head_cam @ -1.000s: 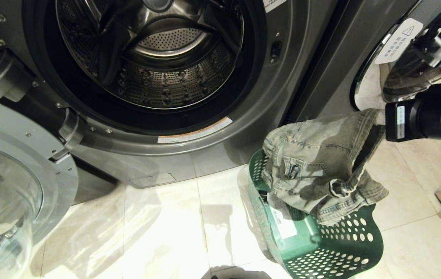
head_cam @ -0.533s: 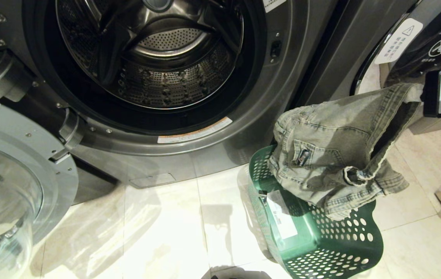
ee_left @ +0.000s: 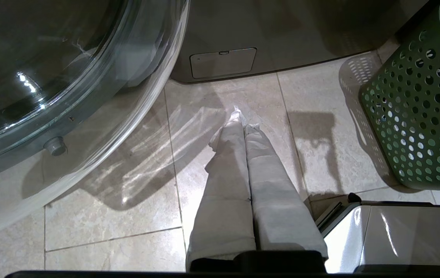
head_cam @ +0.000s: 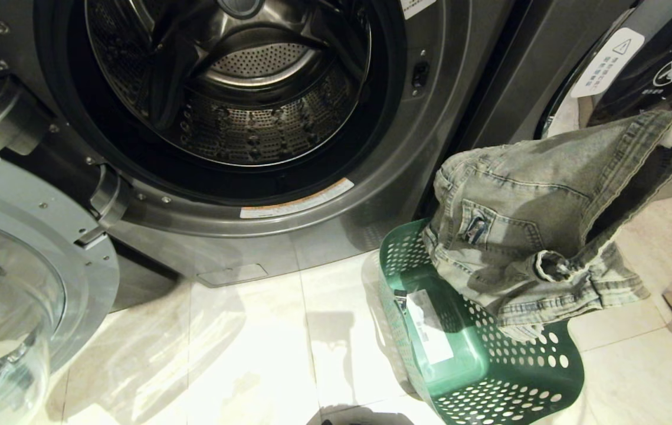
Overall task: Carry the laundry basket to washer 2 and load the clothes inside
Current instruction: Place the clothes into the washing machine
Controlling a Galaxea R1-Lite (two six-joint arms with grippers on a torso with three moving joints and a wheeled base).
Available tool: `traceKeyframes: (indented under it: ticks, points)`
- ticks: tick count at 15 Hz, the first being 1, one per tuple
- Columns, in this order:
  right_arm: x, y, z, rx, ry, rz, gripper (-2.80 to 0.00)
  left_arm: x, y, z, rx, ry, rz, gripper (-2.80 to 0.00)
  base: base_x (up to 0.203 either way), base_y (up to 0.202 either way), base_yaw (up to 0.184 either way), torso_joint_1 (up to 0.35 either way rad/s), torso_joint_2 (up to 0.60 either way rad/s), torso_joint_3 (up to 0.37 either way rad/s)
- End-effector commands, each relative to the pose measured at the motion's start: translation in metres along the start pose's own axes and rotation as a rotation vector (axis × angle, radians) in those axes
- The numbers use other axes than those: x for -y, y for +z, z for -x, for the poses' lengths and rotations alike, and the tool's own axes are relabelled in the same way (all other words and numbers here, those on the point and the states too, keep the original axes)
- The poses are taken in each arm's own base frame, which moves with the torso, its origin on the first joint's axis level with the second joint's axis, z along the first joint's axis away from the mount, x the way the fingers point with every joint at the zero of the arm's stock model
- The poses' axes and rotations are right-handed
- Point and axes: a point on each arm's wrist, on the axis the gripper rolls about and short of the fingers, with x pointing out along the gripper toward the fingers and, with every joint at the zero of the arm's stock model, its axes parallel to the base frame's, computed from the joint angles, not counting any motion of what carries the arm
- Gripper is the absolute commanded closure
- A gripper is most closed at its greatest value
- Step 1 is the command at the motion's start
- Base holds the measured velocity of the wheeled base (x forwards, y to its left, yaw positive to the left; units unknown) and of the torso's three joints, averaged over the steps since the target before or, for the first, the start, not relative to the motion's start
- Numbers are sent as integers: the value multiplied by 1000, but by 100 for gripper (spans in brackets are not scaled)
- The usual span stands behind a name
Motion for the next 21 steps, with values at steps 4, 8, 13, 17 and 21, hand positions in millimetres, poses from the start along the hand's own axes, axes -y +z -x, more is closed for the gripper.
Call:
traceKeyframes:
  ticks: [4, 8, 13, 17, 21]
  points:
    - [-2, -13, 8, -91, 85, 30, 0, 0, 0, 0, 0, 0, 1, 0, 0, 0, 0, 0, 0, 0]
    - [-2, -13, 8, -95, 97, 27, 0, 0, 0, 0, 0, 0, 1, 0, 0, 0, 0, 0, 0, 0]
    - [-1, -14, 11, -98, 96, 28, 0, 0, 0, 0, 0, 0, 1, 0, 0, 0, 0, 0, 0, 0]
    - [-1, -14, 11, -99, 99, 34, 0, 0, 0, 0, 0, 0, 1, 0, 0, 0, 0, 0, 0, 0]
    - [-3, -15, 11, -100, 112, 41, 0, 0, 0, 0, 0, 0, 1, 0, 0, 0, 0, 0, 0, 0]
